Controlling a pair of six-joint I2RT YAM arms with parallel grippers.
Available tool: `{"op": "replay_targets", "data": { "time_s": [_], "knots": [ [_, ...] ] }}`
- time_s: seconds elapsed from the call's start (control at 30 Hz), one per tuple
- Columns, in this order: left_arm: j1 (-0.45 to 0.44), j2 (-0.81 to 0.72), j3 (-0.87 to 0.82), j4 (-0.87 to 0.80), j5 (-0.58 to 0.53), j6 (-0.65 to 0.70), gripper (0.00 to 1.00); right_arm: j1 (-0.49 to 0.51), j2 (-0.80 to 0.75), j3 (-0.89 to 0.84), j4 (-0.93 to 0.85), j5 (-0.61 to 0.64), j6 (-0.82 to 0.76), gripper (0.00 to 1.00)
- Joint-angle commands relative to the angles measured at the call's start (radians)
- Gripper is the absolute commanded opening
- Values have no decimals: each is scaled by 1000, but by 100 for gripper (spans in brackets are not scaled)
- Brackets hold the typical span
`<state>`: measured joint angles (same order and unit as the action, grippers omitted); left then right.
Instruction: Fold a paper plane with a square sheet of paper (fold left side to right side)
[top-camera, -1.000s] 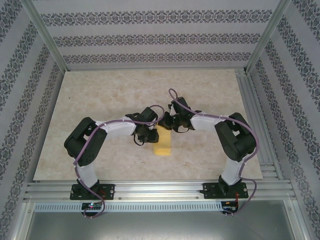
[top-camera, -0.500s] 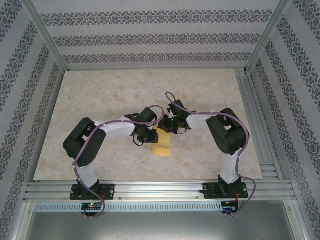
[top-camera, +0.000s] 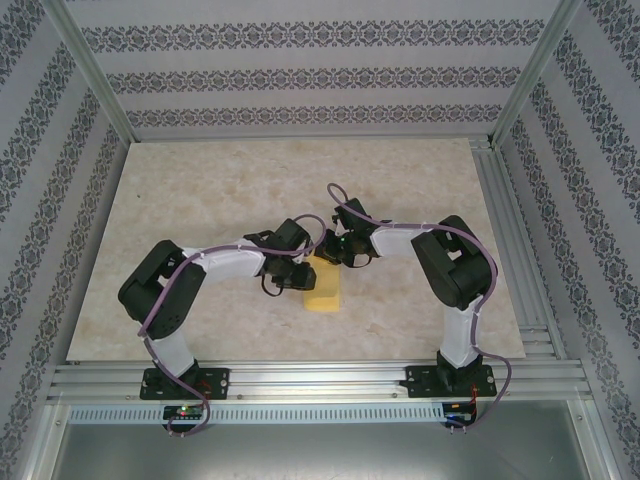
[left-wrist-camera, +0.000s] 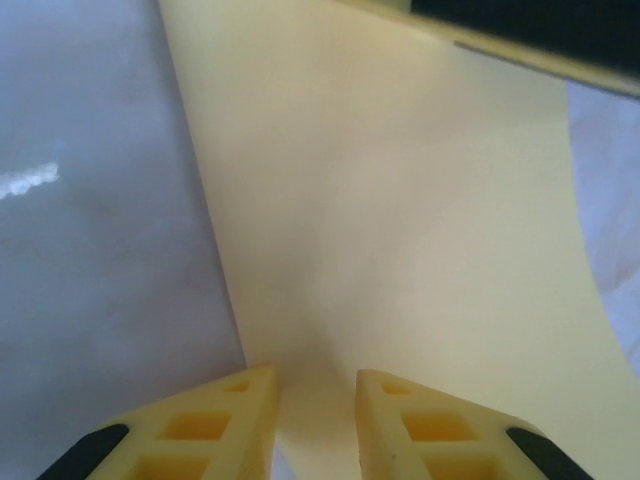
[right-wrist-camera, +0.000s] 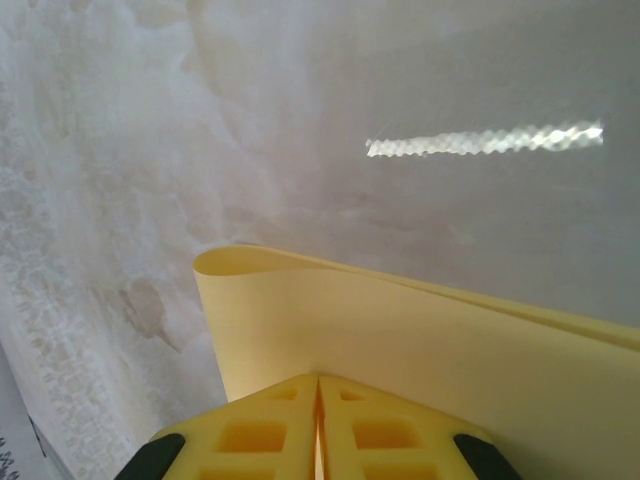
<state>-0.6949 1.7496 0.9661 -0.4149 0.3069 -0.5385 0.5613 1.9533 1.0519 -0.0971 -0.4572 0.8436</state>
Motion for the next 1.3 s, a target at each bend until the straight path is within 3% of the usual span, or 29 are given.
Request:
{"op": "replay_targets", "data": {
  "time_s": [0.0, 0.47, 0.73, 1.27],
  "knots": [
    [3, -30, -37, -24, 60, 68, 30, 7, 41, -11, -78, 85, -20, 10],
    [-5, -137, -103, 38, 130, 40, 30, 9, 44, -10, -87, 84, -23, 10],
    [3, -258, -64, -9, 35, 12, 31, 9, 41, -2, -101, 84, -34, 10],
    [8, -200, -40, 78, 34, -6, 35, 9, 25, 0, -128, 106, -52, 10]
  ]
}}
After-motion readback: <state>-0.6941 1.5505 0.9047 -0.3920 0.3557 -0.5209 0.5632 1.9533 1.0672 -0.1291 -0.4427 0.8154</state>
